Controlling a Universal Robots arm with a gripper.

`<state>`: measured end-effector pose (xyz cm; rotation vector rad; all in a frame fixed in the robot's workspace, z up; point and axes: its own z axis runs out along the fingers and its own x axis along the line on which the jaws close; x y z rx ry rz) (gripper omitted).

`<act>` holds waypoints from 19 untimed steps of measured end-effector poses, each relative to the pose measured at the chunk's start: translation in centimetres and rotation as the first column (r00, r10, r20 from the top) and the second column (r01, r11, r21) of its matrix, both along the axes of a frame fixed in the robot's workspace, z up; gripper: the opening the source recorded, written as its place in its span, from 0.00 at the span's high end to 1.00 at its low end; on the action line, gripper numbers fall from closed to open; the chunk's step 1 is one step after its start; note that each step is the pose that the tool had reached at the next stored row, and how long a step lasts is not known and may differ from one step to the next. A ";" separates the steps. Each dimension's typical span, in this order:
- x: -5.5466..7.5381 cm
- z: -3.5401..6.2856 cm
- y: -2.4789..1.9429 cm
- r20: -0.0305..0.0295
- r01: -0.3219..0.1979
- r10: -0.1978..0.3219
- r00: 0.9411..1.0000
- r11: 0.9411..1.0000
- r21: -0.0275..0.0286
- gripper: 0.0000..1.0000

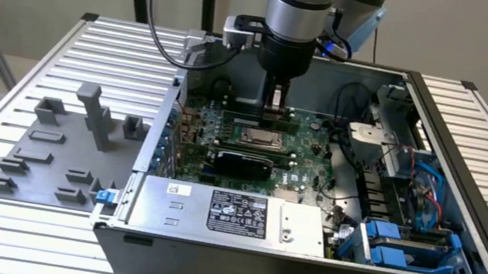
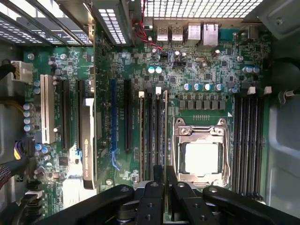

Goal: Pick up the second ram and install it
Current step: 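Insert the second ram into the second slot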

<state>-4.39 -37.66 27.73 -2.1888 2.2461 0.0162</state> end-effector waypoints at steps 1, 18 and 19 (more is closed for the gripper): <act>0.0 -0.19 0.00 0.000 0.000 0.000 1.000 1.000 0.000 1.00; 0.1 -3.27 0.00 0.000 0.001 -0.001 1.000 1.000 0.005 1.00; 0.1 -3.47 0.00 0.000 0.002 -0.002 1.000 1.000 0.007 1.00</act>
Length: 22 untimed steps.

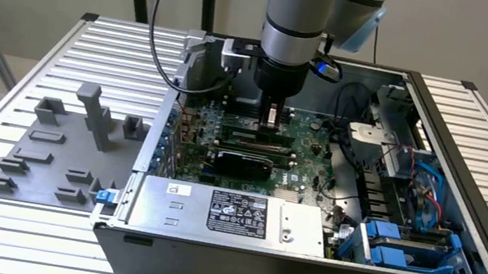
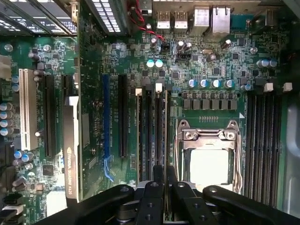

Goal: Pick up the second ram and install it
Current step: 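Insert the second ram into the second slot, then press down the second ram until it locks into place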

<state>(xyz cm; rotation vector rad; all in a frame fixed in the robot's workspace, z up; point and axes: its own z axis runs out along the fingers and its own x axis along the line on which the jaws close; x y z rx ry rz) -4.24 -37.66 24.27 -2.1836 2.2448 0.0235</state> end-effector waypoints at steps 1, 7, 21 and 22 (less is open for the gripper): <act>0.0 -0.18 0.00 0.000 0.000 0.000 1.000 1.000 0.002 1.00; 0.2 -0.72 0.00 0.000 0.001 -0.001 1.000 1.000 0.006 1.00; 0.2 -0.89 -0.05 0.000 0.007 -0.007 1.000 1.000 0.005 1.00; 0.2 -0.88 -0.09 0.000 0.007 -0.007 1.000 1.000 0.005 1.00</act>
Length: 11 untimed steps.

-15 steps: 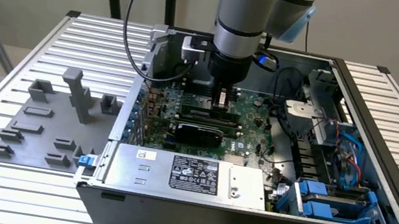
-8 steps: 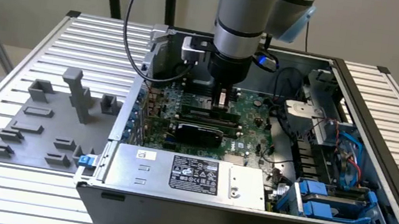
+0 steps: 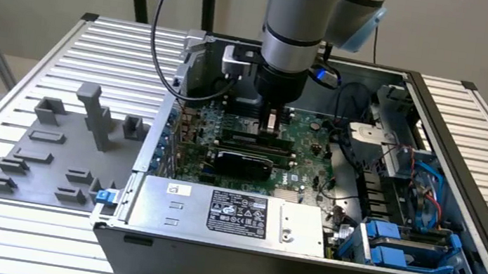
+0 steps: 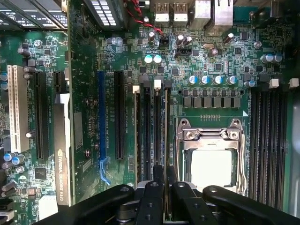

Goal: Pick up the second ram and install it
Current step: 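Press down the second ram until it locks into place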

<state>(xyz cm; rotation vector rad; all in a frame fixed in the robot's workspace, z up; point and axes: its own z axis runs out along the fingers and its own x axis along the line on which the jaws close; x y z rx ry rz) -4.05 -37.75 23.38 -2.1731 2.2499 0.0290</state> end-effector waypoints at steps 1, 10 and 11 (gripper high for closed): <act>0.0 0.00 -0.06 0.000 0.000 0.000 1.000 1.000 0.000 1.00; 0.0 -0.09 -0.55 0.000 0.000 0.000 1.000 1.000 0.000 1.00; 0.0 -0.11 -0.56 0.000 0.000 0.000 1.000 1.000 0.000 1.00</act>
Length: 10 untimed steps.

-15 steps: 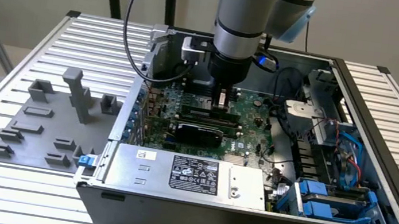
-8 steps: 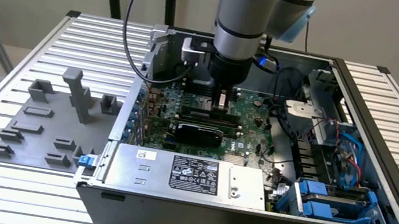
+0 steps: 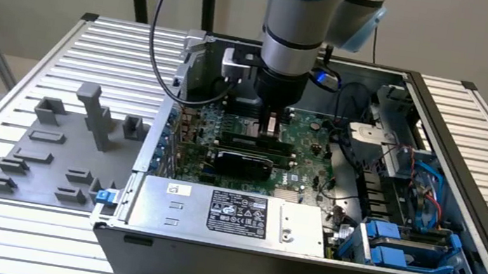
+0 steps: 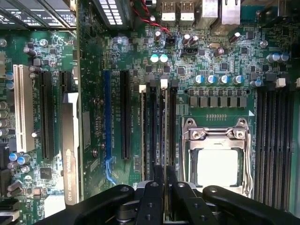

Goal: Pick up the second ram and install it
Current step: 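Press down the second ram until it locks into place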

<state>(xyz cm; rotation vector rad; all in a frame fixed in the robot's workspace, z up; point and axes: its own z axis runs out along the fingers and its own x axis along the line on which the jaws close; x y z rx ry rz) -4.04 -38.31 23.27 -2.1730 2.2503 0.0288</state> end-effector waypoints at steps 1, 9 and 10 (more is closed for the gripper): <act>0.0 -0.02 0.00 0.000 0.000 0.000 1.000 1.000 0.000 1.00; 0.0 -0.28 -0.01 0.000 0.000 0.000 1.000 1.000 0.000 1.00; 0.0 -0.31 -0.01 0.000 0.000 0.000 1.000 1.000 0.000 1.00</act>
